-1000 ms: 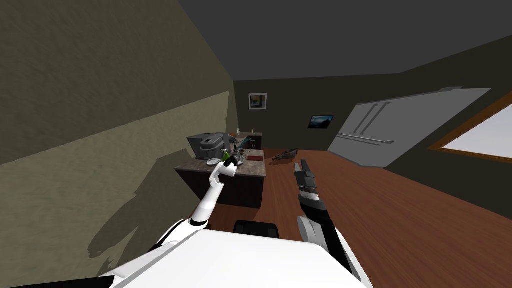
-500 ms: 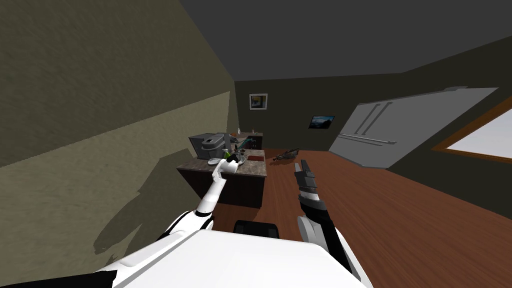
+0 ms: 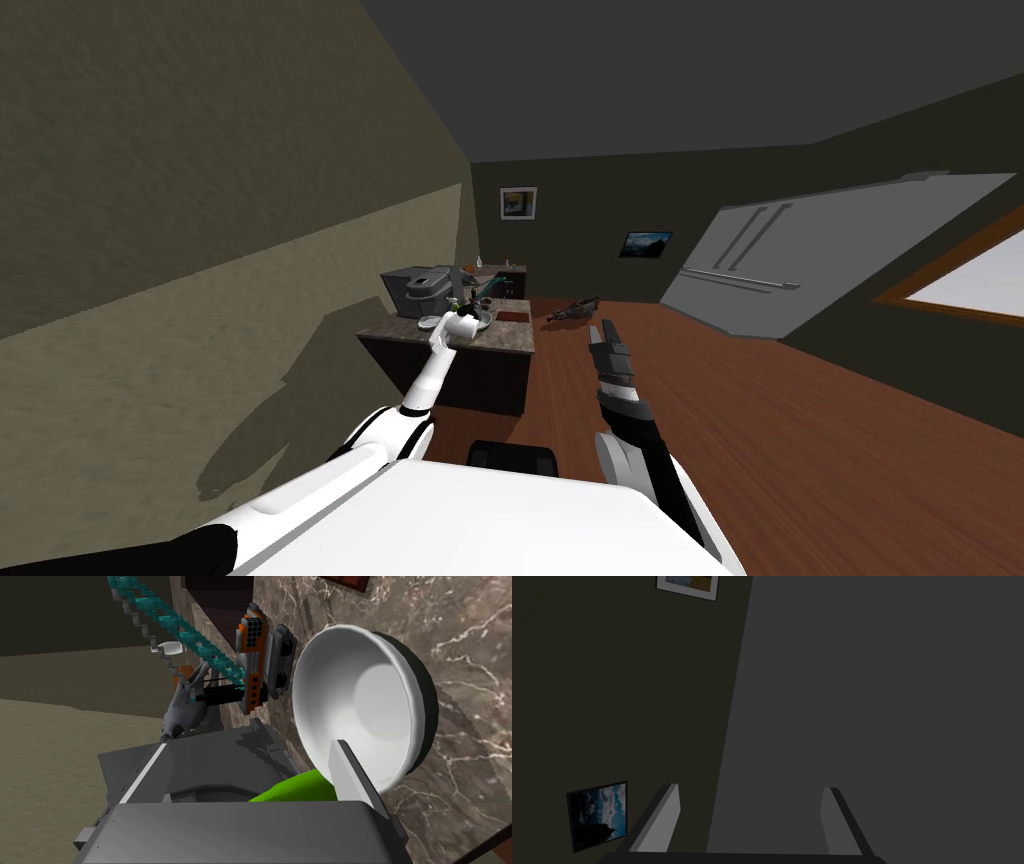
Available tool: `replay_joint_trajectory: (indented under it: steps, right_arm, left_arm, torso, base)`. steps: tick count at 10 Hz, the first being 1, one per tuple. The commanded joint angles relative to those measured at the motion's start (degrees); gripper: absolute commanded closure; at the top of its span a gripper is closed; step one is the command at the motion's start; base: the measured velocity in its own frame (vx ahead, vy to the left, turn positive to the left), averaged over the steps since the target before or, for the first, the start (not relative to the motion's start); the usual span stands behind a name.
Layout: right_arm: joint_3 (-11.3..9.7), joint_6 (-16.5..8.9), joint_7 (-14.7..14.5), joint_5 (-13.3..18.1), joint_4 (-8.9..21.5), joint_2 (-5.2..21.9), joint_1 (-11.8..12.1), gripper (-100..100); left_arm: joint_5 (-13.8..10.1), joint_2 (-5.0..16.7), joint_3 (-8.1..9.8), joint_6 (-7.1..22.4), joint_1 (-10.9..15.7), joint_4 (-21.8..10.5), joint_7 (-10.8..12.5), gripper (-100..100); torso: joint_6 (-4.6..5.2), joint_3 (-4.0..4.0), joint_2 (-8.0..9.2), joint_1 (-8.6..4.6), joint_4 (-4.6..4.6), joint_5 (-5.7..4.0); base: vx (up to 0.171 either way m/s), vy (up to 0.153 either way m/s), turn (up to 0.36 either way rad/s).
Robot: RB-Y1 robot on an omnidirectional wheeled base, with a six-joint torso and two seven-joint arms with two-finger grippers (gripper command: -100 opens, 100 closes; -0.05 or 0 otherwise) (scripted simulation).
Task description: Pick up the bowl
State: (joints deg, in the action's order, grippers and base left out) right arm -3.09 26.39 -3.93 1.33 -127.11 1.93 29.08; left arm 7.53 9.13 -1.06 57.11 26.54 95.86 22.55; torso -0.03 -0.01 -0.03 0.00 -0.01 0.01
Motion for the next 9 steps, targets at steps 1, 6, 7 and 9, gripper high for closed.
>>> replay_joint_trajectory:
  steps: [1, 6, 7, 9]
  right_arm:
    - [0.00, 0.00, 0.00, 0.00, 0.00, 0.00, 0.00, 0]
    - [0.00, 0.00, 0.00, 0.00, 0.00, 0.00, 0.00, 0]
    - [0.00, 0.00, 0.00, 0.00, 0.00, 0.00, 0.00, 0]
    - [0.00, 0.00, 0.00, 0.00, 0.00, 0.00, 0.00, 0]
  left_arm:
    - [-0.30, 0.07, 0.40, 2.71, 1.24, -1.57, -0.11, -100]
    - [-2.05, 0.21, 2.83, 11.04, 7.91, -8.84, -1.11, -100]
    - [-2.05, 0.21, 2.83, 12.22, 7.91, -8.93, -1.11, -100]
    - [-2.70, 0.26, 3.70, 15.10, 9.92, -11.32, -1.56, -100]
  torso:
    - [0.00, 0.00, 0.00, 0.00, 0.00, 0.00]
    - [0.00, -0.02, -0.02, -0.02, -0.01, 0.00]
    - [0.00, -0.03, -0.05, -0.02, -0.01, 0.00]
    - [0.00, -0.04, -0.06, -0.03, -0.02, 0.00]
  base:
    - [0.002, 0.001, 0.014]
    - [0.010, -0.001, 0.026]
    - [0.015, -0.003, 0.018]
    - [0.018, -0.006, 0.025]
